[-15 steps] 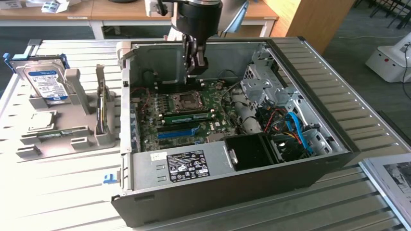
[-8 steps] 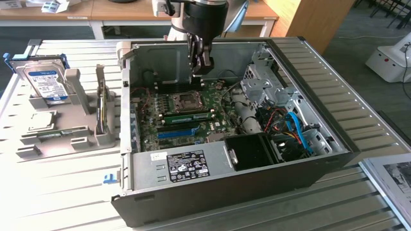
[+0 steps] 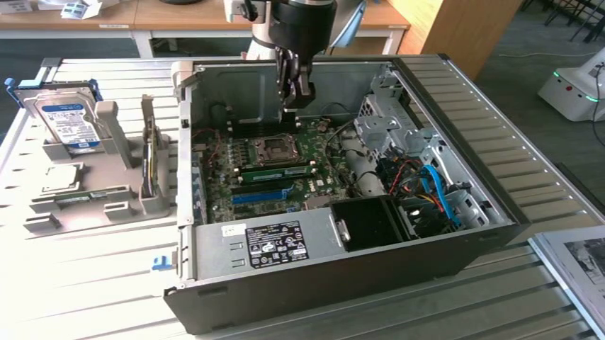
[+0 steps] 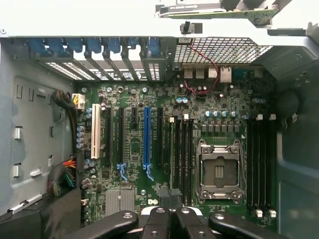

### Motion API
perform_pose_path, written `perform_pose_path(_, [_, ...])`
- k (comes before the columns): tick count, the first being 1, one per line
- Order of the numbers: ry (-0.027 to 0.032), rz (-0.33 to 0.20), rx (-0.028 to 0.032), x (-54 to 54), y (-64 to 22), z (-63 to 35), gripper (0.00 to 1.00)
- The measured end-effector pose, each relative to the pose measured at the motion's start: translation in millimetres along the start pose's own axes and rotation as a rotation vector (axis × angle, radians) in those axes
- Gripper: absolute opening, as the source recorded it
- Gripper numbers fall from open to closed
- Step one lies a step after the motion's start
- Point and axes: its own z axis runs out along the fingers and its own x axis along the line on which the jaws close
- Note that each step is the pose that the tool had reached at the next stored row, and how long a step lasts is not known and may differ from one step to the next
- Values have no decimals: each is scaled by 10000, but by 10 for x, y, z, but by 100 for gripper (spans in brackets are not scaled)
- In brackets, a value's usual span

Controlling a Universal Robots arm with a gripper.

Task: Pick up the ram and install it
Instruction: 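Press down the ram until it locks into place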

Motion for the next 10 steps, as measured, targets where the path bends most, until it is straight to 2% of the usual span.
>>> perform_pose_path(7, [-4,-1,1,1,1,-22,10])
perform_pose_path(8, [-25,-2,0,1,1,-24,10])
perform_pose_path(10, [-130,-7,5,2,1,-23,10])
